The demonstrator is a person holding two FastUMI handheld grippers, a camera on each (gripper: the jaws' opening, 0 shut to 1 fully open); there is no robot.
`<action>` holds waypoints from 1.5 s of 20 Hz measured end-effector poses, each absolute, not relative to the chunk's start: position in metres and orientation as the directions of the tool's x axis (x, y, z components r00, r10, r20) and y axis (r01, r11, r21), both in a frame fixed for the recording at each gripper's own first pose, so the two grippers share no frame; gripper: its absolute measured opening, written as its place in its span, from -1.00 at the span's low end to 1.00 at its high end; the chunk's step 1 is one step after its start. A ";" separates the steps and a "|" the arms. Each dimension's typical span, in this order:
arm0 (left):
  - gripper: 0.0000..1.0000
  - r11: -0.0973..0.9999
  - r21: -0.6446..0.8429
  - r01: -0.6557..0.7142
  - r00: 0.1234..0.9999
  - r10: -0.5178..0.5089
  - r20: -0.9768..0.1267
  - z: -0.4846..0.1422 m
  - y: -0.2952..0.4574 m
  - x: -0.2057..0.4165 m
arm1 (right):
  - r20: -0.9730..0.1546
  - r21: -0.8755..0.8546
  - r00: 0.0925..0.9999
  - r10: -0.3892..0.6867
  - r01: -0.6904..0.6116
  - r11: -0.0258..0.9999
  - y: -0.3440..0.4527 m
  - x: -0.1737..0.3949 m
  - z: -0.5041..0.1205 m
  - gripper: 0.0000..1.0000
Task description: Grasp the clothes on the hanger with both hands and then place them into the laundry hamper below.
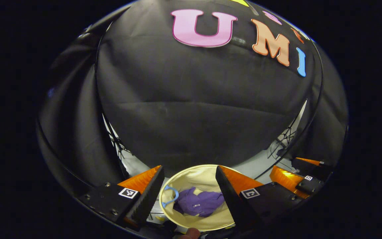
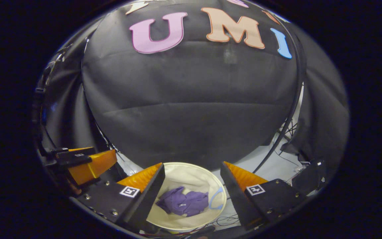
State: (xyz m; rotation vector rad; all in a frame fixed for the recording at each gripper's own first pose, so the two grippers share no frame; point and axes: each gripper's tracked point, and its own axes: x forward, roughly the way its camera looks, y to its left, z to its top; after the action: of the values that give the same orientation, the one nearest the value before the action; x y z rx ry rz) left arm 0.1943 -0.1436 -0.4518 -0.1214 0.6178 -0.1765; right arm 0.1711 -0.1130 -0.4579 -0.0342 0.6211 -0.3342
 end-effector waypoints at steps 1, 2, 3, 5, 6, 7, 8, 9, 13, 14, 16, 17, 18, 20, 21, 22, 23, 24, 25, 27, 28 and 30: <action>0.93 0.977 -0.171 0.126 0.809 -0.201 -0.552 -0.440 -0.143 0.195 | -0.554 -0.131 0.770 -0.318 0.296 0.946 -0.113 0.173 -0.446 1.00; 0.94 0.977 -0.172 0.128 0.816 -0.203 -0.542 -0.431 -0.140 0.194 | -0.543 -0.132 0.777 -0.318 0.295 0.946 -0.111 0.174 -0.435 1.00; 0.94 0.977 -0.172 0.129 0.824 -0.202 -0.529 -0.423 -0.139 0.195 | -0.529 -0.131 0.786 -0.318 0.295 0.947 -0.111 0.175 -0.425 1.00; 0.93 0.978 -0.165 0.127 0.845 -0.193 -0.498 -0.405 -0.134 0.198 | -0.501 -0.134 0.804 -0.320 0.293 0.947 -0.110 0.179 -0.406 1.00; 0.93 0.979 -0.160 0.128 0.857 -0.191 -0.478 -0.396 -0.132 0.200 | -0.490 -0.133 0.811 -0.318 0.292 0.947 -0.109 0.180 -0.398 1.00; 0.94 0.979 -0.157 0.129 0.869 -0.188 -0.458 -0.386 -0.130 0.203 | -0.484 -0.130 0.816 -0.316 0.291 0.948 -0.106 0.180 -0.390 1.00; 0.93 0.979 -0.156 0.129 0.877 -0.186 -0.443 -0.375 -0.129 0.202 | -0.477 -0.124 0.822 -0.310 0.287 0.950 -0.104 0.179 -0.385 1.00; 0.93 0.980 -0.157 0.125 0.886 -0.182 -0.427 -0.365 -0.128 0.204 | -0.466 -0.119 0.831 -0.304 0.281 0.952 -0.103 0.180 -0.376 1.00; 0.93 0.977 -0.160 0.140 0.916 -0.189 -0.354 -0.322 -0.126 0.199 | -0.399 -0.100 0.864 -0.307 0.292 0.951 -0.102 0.179 -0.338 1.00; 0.92 0.976 -0.157 0.154 0.923 -0.198 -0.329 -0.309 -0.125 0.194 | -0.378 -0.099 0.872 -0.310 0.295 0.950 -0.101 0.180 -0.328 1.00; 0.92 0.978 -0.131 0.163 0.941 -0.193 -0.278 -0.283 -0.125 0.193 | -0.354 -0.097 0.882 -0.310 0.295 0.951 -0.095 0.179 -0.312 0.94; 0.92 0.981 -0.108 0.161 0.953 -0.183 -0.243 -0.266 -0.125 0.191 | -0.342 -0.096 0.888 -0.308 0.293 0.951 -0.093 0.179 -0.304 1.00; 0.91 0.985 -0.080 0.154 0.962 -0.168 -0.214 -0.252 -0.122 0.186 | -0.327 -0.096 0.894 -0.306 0.291 0.952 -0.091 0.177 -0.298 1.00; 0.90 0.990 -0.028 0.138 0.977 -0.141 -0.160 -0.230 -0.115 0.176 | -0.299 -0.093 0.906 -0.300 0.286 0.954 -0.087 0.176 -0.280 1.00; 0.83 0.990 -0.019 0.139 0.979 -0.140 -0.145 -0.221 -0.114 0.170 | -0.289 -0.092 0.910 -0.299 0.284 0.954 -0.085 0.171 -0.270 1.00; 0.87 0.988 -0.035 0.149 0.979 -0.153 -0.135 -0.214 -0.115 0.164 | -0.275 -0.093 0.914 -0.298 0.283 0.954 -0.082 0.169 -0.260 0.93; 0.87 0.984 -0.066 0.164 0.977 -0.171 -0.130 -0.208 -0.117 0.159 | -0.261 -0.092 0.919 -0.297 0.282 0.955 -0.077 0.165 -0.250 1.00; 0.89 0.979 -0.098 0.176 0.975 -0.187 -0.118 -0.200 -0.120 0.157 | -0.247 -0.093 0.923 -0.294 0.280 0.956 -0.073 0.162 -0.241 1.00; 0.89 0.977 -0.115 0.180 0.976 -0.192 -0.104 -0.190 -0.118 0.154 | -0.232 -0.097 0.927 -0.293 0.278 0.956 -0.068 0.158 -0.233 1.00; 0.87 0.979 -0.114 0.170 0.982 -0.178 -0.064 -0.173 -0.109 0.149 | -0.206 -0.115 0.934 -0.291 0.272 0.955 -0.061 0.150 -0.214 1.00; 0.86 0.979 -0.116 0.168 0.984 -0.174 -0.047 -0.165 -0.106 0.145 | -0.186 -0.121 0.940 -0.287 0.268 0.956 -0.057 0.145 -0.201 1.00; 0.86 0.979 -0.116 0.169 0.985 -0.172 -0.017 -0.145 -0.094 0.132 | -0.148 -0.127 0.949 -0.278 0.260 0.957 -0.050 0.135 -0.180 0.93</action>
State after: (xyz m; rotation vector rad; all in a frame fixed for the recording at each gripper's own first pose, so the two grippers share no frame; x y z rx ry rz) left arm 0.1322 -0.0944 -0.1454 -0.1149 0.0273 -0.1714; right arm 0.1352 -0.0498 -0.1795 -0.1065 0.1652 -0.2740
